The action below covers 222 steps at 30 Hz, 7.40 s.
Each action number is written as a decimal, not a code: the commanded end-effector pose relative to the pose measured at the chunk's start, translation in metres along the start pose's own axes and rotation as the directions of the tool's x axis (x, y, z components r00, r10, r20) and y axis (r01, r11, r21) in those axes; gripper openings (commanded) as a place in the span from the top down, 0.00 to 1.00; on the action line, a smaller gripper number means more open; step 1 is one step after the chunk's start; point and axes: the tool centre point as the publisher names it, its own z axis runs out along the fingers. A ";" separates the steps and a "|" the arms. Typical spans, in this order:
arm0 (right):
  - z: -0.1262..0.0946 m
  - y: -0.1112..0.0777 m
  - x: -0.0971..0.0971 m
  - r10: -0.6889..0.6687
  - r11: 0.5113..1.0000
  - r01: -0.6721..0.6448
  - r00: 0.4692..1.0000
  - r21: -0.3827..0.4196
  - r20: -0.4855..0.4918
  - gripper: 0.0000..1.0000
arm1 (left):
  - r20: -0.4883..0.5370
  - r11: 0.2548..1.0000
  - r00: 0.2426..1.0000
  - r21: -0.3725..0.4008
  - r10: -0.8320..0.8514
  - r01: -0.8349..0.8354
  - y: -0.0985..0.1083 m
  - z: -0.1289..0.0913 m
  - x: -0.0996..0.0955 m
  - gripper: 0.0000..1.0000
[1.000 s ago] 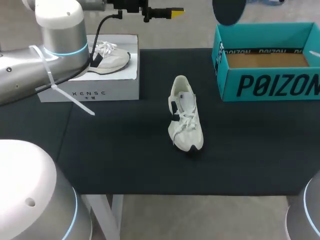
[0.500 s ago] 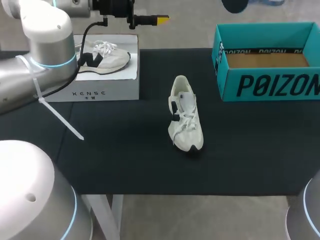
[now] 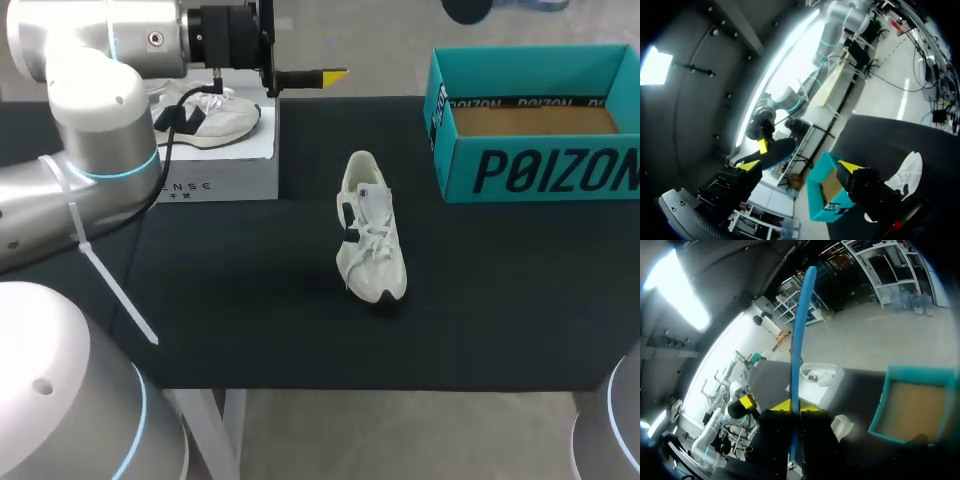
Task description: Take the shoe out of the shoebox, open the shoe tongue, remove and reinsert the insole, then place the shoe into the shoebox
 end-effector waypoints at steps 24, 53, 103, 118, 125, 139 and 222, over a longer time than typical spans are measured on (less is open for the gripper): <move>0.000 0.001 0.000 0.001 1.000 -0.001 1.000 0.003 0.002 1.00 | -0.090 0.980 0.976 0.023 0.198 -0.196 0.081 -0.056 -0.025 0.00; 0.000 0.001 0.000 0.001 1.000 -0.001 1.000 0.003 0.002 1.00 | -0.476 0.898 0.763 0.188 0.437 -0.398 0.097 -0.127 -0.008 0.00; 0.010 0.017 -0.022 -0.357 0.920 0.315 0.919 -0.234 -0.165 1.00 | -0.459 0.903 0.783 0.125 0.419 -0.410 0.098 -0.131 -0.005 0.00; 0.056 0.009 -0.035 -0.398 0.908 0.359 0.900 -0.218 -0.178 1.00 | -0.459 0.903 0.783 0.125 0.419 -0.410 0.098 -0.131 -0.005 0.00; 0.094 -0.002 -0.054 -0.427 0.893 0.380 0.885 -0.241 -0.186 1.00 | -0.459 0.903 0.783 0.125 0.419 -0.410 0.098 -0.131 -0.005 0.00; 0.167 -0.068 -0.060 -0.296 0.947 0.253 0.926 -0.196 -0.234 1.00 | -0.459 0.903 0.783 0.125 0.419 -0.410 0.098 -0.131 -0.005 0.00; 0.250 -0.233 -0.164 -0.243 0.970 0.242 0.970 -0.012 -0.030 1.00 | -0.459 0.903 0.783 0.125 0.419 -0.410 0.098 -0.131 -0.005 0.00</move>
